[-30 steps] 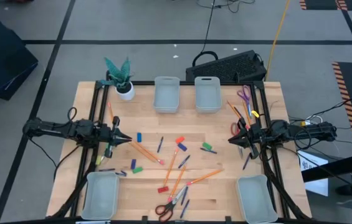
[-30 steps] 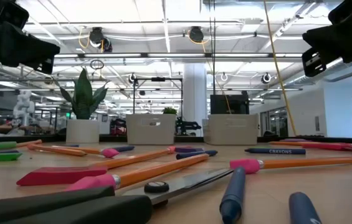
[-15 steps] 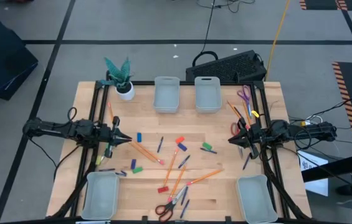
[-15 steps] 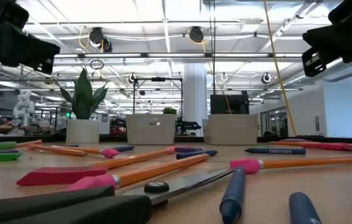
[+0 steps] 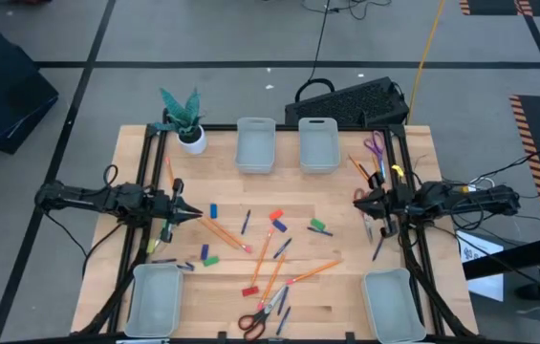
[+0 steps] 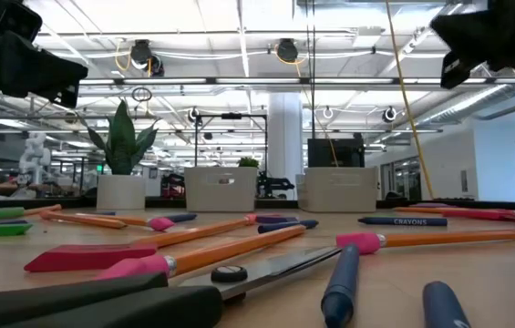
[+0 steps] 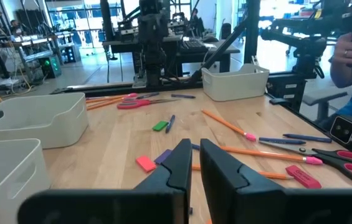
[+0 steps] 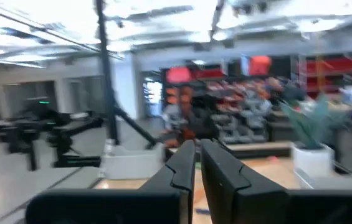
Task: Sort crayons/erasers/pens/pencils in bins
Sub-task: Put the yellow pencil into the top right bin
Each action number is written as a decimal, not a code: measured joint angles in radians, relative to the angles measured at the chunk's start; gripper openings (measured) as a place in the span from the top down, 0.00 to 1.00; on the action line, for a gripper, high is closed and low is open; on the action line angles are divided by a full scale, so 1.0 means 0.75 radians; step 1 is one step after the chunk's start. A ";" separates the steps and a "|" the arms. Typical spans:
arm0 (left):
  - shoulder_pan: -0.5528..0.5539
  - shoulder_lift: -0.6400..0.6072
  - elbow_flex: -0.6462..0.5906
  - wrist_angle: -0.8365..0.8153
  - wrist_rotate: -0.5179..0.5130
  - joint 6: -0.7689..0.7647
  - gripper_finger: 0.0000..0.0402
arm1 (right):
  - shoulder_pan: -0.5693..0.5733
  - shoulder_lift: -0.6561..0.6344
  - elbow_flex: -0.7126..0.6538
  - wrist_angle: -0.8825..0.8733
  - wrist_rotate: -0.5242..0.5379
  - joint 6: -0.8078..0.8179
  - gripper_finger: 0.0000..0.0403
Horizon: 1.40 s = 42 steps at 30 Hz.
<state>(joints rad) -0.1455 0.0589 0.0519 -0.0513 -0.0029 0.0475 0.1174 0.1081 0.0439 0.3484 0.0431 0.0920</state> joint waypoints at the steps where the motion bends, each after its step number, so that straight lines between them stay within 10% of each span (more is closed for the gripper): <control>1: 0.000 0.000 0.000 0.000 0.000 0.000 0.91 | 0.007 0.042 0.010 0.015 0.028 -0.006 0.95; 18: 0.000 0.000 0.000 0.001 0.000 0.000 0.91 | 0.179 1.173 0.502 -0.010 0.183 -0.178 0.92; 32: 0.000 0.000 0.000 0.001 0.000 0.000 0.91 | 0.338 1.617 0.884 -0.370 0.112 -0.175 0.44; 42: 0.000 0.000 0.000 0.001 0.000 0.000 0.91 | 0.420 1.910 1.029 -0.445 0.043 -0.046 0.37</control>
<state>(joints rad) -0.1455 0.0589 0.0517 -0.0502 -0.0029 0.0475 0.4321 1.5408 0.8159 0.0148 0.0757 0.0579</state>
